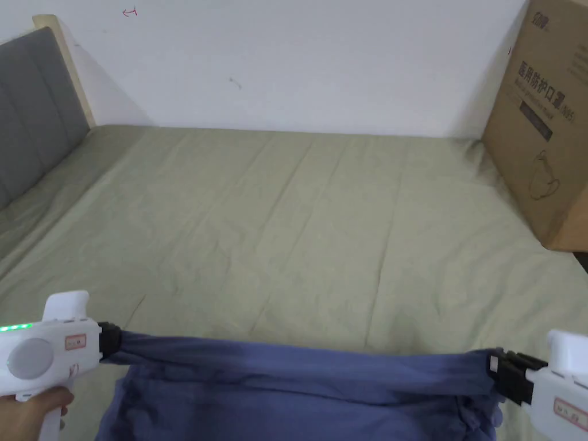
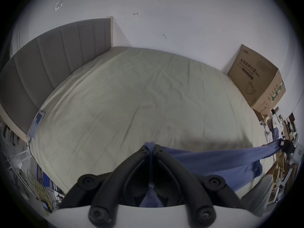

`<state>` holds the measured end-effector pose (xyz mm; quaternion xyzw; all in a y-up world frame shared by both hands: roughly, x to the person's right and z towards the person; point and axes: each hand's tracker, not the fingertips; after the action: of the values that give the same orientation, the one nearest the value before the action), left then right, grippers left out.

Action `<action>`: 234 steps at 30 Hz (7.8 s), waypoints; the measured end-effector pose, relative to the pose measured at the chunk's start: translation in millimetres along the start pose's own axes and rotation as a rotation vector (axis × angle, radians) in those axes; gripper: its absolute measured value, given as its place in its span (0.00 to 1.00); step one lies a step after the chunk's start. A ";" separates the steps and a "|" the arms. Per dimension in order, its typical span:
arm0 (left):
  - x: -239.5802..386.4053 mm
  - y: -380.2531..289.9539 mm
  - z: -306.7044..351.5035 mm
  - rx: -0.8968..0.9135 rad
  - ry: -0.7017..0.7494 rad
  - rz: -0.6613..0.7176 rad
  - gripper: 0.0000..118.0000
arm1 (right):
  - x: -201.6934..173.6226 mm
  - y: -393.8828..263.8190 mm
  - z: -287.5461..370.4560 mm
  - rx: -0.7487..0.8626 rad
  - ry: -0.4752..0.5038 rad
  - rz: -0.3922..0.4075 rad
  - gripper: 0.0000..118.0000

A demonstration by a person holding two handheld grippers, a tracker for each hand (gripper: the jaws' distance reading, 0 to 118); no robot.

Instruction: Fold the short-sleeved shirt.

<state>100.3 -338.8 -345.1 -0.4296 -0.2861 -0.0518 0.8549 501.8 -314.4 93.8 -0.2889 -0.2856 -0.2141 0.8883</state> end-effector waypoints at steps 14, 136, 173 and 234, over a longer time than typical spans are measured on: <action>-18.8 -102.4 -32.8 -0.154 0.076 -0.018 0.13 | 25.0 -102.5 -43.4 -0.243 -0.143 -0.138 0.08; 190.1 -54.8 -30.5 -0.294 -0.414 -0.011 0.93 | -67.2 31.0 48.4 0.354 -0.174 0.138 0.00; 231.0 -138.2 -76.7 -0.173 -0.206 -0.308 0.00 | -52.3 34.4 46.7 0.333 -0.191 0.120 0.00; 29.7 -2.8 37.7 -0.182 -0.129 -0.115 0.07 | -94.4 42.1 29.1 0.300 -0.085 0.207 0.00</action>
<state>107.3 -307.0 -309.7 -0.4910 -0.3588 -0.0987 0.7877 443.2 -244.3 37.3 -0.1900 -0.3205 -0.0643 0.9258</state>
